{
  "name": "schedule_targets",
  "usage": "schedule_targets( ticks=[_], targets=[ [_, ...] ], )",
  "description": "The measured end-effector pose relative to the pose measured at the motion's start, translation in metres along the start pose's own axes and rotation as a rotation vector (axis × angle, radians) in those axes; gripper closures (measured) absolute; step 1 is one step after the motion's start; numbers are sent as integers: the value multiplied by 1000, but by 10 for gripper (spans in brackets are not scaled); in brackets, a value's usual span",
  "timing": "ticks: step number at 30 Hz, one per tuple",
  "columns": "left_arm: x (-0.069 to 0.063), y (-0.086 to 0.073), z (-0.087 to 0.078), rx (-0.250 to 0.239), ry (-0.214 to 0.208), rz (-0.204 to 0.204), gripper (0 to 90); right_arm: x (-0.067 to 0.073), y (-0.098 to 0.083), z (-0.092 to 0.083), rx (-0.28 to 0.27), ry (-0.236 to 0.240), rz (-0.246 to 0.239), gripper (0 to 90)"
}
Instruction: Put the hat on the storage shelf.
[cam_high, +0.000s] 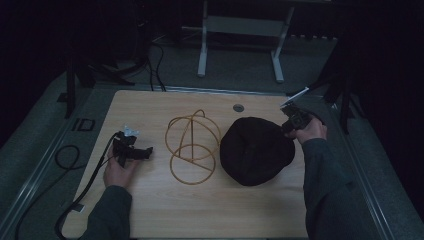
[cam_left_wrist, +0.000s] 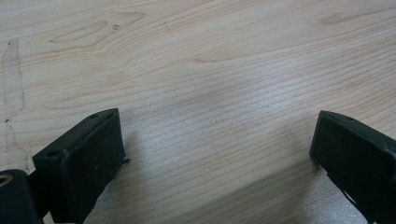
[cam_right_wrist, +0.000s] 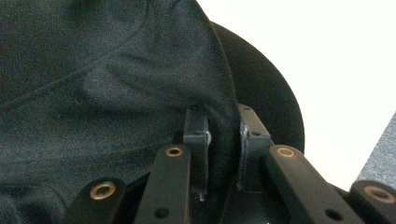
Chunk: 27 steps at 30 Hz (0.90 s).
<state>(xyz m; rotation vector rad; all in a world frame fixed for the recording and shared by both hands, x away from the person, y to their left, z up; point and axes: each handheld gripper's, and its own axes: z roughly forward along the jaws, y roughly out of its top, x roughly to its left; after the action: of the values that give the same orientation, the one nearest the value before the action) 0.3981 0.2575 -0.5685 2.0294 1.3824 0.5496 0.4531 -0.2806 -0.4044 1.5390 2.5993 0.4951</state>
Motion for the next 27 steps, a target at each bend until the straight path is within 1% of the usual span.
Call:
schedule_targets(
  ticks=[4, 8, 12, 15, 20, 27],
  targets=[
    [0, 0, 0, 0, 0, 0, 25, -4, 4, -7, 4, 4, -4, 778],
    [0, 0, 0, 0, 0, 0, 25, -10, 8, -13, 14, -2, -8, 778],
    [0, 0, 0, 0, 0, 0, 25, -12, 11, -17, 11, 5, -5, 778],
    [0, 0, 0, 0, 0, -1, 25, -13, 14, -17, 15, 14, -7, 778],
    [0, 0, 0, 0, 0, -2, 27, -13, 18, -17, 35, 16, -15, 778],
    [0, 0, -1, 0, 0, -2, 28, -21, 19, -25, 17, 42, 18, 778]
  ],
)
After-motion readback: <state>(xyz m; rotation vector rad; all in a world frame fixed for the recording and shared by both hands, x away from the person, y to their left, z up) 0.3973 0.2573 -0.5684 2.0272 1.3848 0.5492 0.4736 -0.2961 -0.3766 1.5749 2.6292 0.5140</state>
